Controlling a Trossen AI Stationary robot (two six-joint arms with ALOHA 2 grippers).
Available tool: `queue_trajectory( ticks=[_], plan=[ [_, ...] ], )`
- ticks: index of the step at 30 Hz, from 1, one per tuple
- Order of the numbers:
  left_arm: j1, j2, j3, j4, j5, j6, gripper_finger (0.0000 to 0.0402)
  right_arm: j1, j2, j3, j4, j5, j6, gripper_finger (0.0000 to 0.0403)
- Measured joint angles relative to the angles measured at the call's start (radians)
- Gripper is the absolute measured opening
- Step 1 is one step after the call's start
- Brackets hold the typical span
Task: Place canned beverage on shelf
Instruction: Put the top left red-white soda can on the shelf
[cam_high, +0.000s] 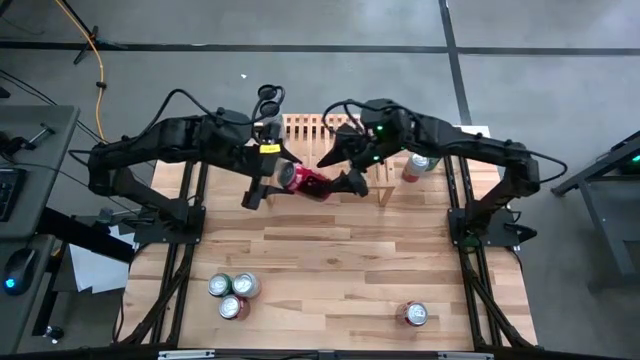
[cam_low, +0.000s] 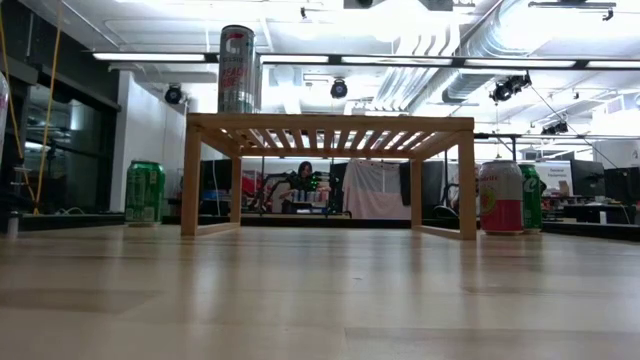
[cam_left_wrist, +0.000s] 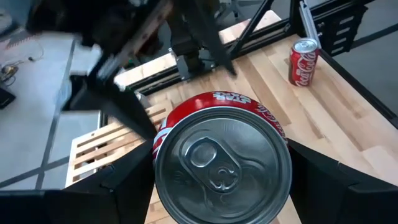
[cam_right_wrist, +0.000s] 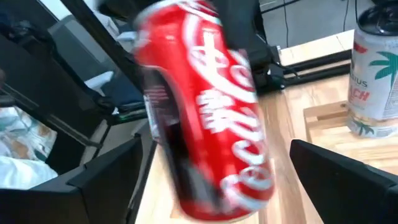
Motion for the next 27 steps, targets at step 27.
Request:
queue_trajectory(
  ticks=[27],
  plan=[
    [-0.011, 0.046, 0.002, 0.004, 0.038, 0.013, 0.0280, 0.045, 0.098, 0.000, 0.187, -0.155, 0.060, 0.0332]
  ],
)
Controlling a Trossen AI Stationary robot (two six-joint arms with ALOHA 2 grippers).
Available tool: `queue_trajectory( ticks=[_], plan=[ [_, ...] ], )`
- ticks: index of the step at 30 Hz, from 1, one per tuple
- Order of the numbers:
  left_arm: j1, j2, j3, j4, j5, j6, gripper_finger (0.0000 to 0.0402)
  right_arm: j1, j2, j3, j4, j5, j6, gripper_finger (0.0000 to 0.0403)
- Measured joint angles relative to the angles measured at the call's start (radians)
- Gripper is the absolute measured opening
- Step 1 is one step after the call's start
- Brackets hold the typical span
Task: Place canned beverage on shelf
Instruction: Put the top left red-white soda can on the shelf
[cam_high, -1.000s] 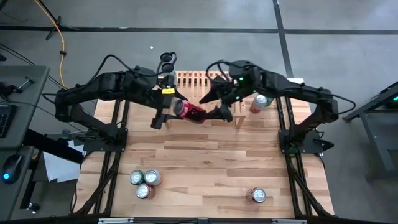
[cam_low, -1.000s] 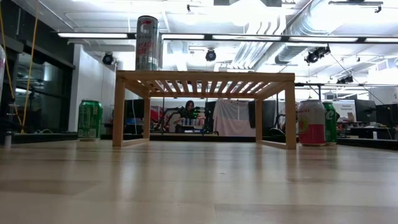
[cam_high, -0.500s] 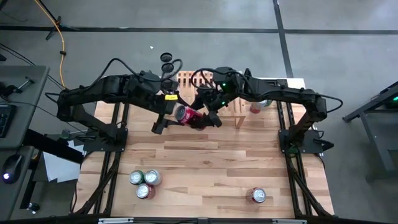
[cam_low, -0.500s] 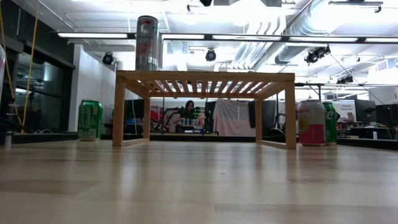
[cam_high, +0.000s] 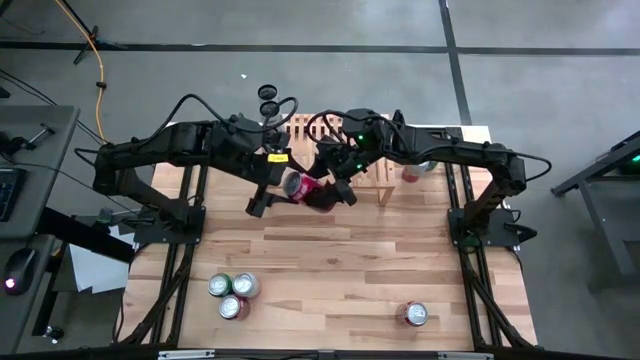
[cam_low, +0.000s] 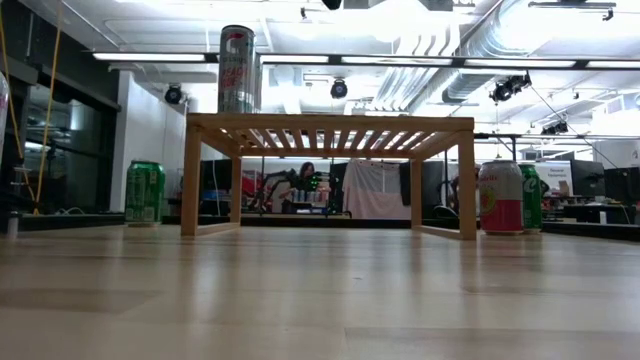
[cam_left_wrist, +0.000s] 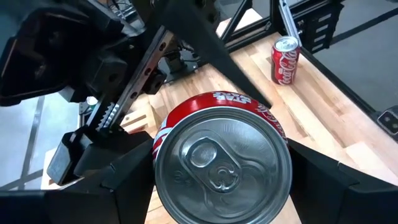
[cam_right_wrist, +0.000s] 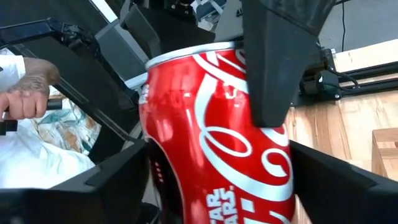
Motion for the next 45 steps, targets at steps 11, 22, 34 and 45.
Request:
queue_trajectory(
  ticks=[11, 22, 34, 45],
  plan=[
    [0.002, 0.001, 0.000, -0.005, -0.024, -0.106, 0.0380, -0.008, -0.023, 0.000, -0.051, -0.018, -0.041, 0.0285],
    [0.014, -0.140, -0.004, -0.092, -0.149, -0.345, 0.0391, -0.056, -0.139, 0.001, -0.471, 0.156, -0.230, 0.0285],
    [0.024, -0.527, -0.390, 0.323, -0.296, -0.580, 0.0392, -0.051, -0.233, -0.330, -0.220, 0.151, -0.101, 0.0285],
    [0.024, -0.694, -0.665, 0.713, -0.345, -0.685, 0.0392, -0.027, -0.147, -0.547, 0.635, 0.535, -0.038, 0.0285]
  ],
)
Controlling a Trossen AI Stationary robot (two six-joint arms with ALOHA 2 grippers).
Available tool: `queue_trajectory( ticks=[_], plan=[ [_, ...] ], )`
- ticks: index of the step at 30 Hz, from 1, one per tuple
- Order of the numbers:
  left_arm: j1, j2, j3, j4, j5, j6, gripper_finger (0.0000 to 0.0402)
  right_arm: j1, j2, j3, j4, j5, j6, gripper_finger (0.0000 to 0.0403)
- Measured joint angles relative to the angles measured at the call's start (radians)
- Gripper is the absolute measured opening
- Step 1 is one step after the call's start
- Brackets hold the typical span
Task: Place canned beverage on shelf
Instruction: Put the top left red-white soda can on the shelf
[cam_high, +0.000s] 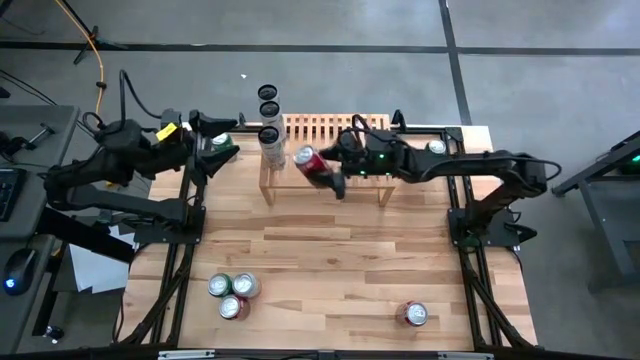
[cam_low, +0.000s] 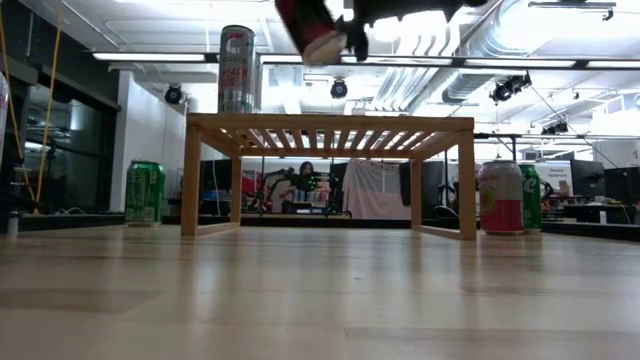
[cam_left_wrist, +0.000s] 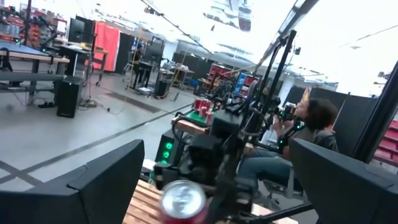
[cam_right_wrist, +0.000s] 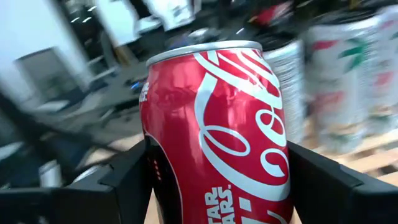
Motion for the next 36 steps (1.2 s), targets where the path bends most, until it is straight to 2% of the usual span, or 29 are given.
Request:
queue_trajectory(
  ticks=[4, 15, 21, 26, 32, 36],
  plan=[
    [0.000, 0.005, -0.006, 0.027, 0.000, -0.001, 0.0392, -0.005, 0.084, 0.000, 0.136, 0.056, -0.008, 0.0285],
    [-0.001, 0.005, -0.005, 0.129, 0.000, -0.021, 0.0392, -0.075, 0.259, -0.001, 0.445, 0.066, 0.008, 0.0285],
    [-0.001, 0.005, -0.004, 0.148, 0.000, -0.023, 0.0392, -0.093, 0.291, -0.008, 0.512, 0.066, 0.010, 0.0285],
    [-0.001, 0.005, -0.004, 0.147, 0.000, -0.028, 0.0392, -0.108, 0.298, -0.080, 0.554, 0.072, 0.019, 0.0285],
    [-0.001, 0.006, -0.004, 0.148, -0.032, -0.028, 0.0392, -0.129, 0.298, -0.204, 0.823, 0.089, 0.093, 0.0285],
    [0.000, 0.006, -0.004, 0.148, -0.054, -0.028, 0.0392, -0.131, 0.298, -0.220, 0.861, 0.096, 0.108, 0.0285]
  ],
)
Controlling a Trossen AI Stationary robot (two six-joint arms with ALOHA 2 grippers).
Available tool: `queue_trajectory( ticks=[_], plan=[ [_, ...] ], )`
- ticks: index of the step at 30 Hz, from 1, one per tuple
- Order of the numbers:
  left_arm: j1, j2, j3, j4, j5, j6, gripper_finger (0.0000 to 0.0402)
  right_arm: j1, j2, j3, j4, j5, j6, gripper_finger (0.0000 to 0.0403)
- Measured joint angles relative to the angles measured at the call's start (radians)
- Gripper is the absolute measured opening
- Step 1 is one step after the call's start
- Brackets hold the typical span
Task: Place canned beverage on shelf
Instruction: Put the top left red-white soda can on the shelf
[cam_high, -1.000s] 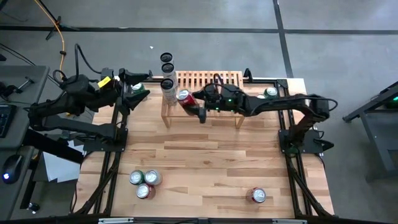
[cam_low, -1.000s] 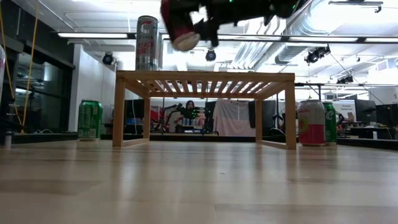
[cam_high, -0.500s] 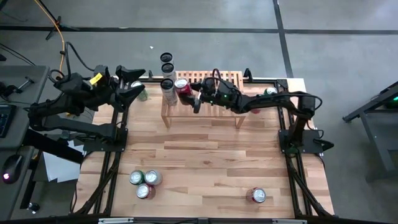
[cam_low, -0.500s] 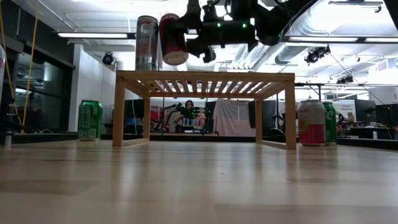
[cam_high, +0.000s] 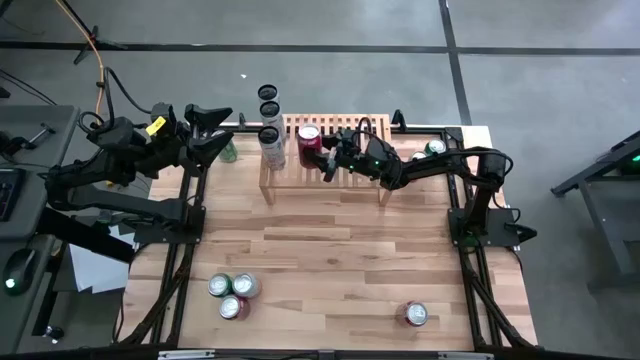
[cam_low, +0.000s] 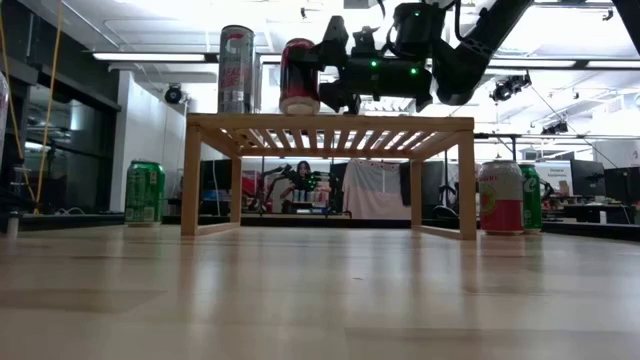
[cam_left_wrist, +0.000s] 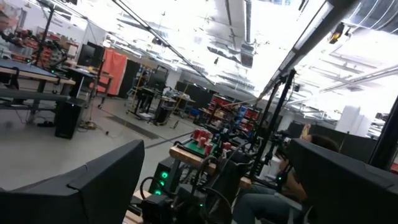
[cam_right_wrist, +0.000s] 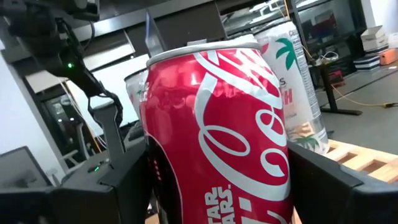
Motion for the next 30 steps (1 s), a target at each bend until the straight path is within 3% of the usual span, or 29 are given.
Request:
queue_trajectory(
  ticks=[18, 30],
  plan=[
    [0.000, 0.026, 0.000, 0.001, -0.023, 0.000, 0.0392, 0.009, 0.002, 0.001, -0.022, 0.004, -0.026, 0.0285],
    [0.000, 0.035, 0.000, 0.001, -0.022, 0.000, 0.0392, 0.031, 0.003, 0.054, -0.164, -0.003, -0.063, 0.0292]
  ],
)
